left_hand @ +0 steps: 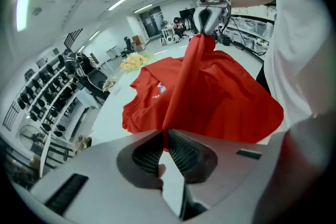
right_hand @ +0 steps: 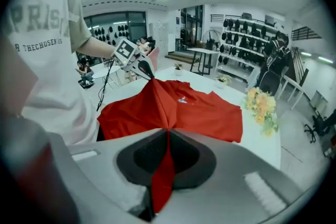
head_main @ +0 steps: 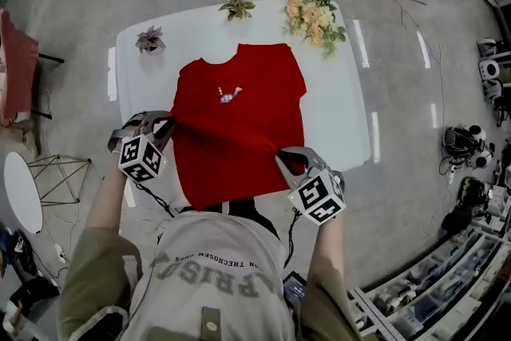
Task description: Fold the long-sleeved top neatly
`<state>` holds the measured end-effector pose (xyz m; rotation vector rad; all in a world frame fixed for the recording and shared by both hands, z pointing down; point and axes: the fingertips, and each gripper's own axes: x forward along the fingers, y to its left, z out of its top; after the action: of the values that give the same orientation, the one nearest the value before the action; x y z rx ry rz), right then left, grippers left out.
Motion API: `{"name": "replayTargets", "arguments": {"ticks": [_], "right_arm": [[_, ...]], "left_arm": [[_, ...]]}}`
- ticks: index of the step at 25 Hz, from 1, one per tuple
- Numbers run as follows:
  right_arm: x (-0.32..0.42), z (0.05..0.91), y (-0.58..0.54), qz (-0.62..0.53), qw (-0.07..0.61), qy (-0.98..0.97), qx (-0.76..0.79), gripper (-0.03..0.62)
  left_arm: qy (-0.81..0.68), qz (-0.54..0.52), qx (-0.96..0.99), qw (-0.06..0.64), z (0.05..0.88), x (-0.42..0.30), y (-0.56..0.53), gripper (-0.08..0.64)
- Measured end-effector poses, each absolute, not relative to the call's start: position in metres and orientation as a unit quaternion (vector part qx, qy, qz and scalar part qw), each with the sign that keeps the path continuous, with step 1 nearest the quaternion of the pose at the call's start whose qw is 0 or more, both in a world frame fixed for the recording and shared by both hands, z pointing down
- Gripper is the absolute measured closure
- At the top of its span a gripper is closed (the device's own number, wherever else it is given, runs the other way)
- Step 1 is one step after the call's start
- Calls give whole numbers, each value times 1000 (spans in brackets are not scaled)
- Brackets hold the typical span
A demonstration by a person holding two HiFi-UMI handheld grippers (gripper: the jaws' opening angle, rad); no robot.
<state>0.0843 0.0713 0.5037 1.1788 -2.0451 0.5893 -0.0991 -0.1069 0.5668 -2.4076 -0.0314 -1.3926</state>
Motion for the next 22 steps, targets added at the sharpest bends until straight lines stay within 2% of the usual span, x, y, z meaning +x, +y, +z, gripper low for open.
{"name": "replayTargets", "arguments": {"ticks": [7,8,9,10,11,14,16,20,21,22], "right_arm": [[-15,583,126,296,375,-781,402,572],[-22,582,132,313,366,-784,392,517],[-27,576,135,334,346,-787,385,417],[-25,565,136,354,317,-789,389,337],[-15,553,135,369,284,-787,406,322],[45,529,122,389,189,-748,503,324],[79,534,111,406,162,-716,544,325],[71,577,105,466,213,-699,499,341],[61,584,107,477,229,-703,476,380],[52,588,110,479,249,-708,454,451]], "left_arm": [[-51,-554,-823,116,612,-146,-96,515],[-63,-564,-817,101,612,-151,-92,478],[-77,-575,-810,84,611,-158,-89,369],[-88,-583,-805,64,607,-165,-88,306],[-89,-582,-807,43,599,-169,-89,296],[-50,-529,-847,-4,565,-152,-113,296],[-25,-494,-869,-4,555,-123,-136,296],[-25,-506,-862,32,577,-72,-155,298],[-35,-519,-853,38,586,-65,-153,298],[-48,-534,-843,45,595,-61,-150,304]]}}
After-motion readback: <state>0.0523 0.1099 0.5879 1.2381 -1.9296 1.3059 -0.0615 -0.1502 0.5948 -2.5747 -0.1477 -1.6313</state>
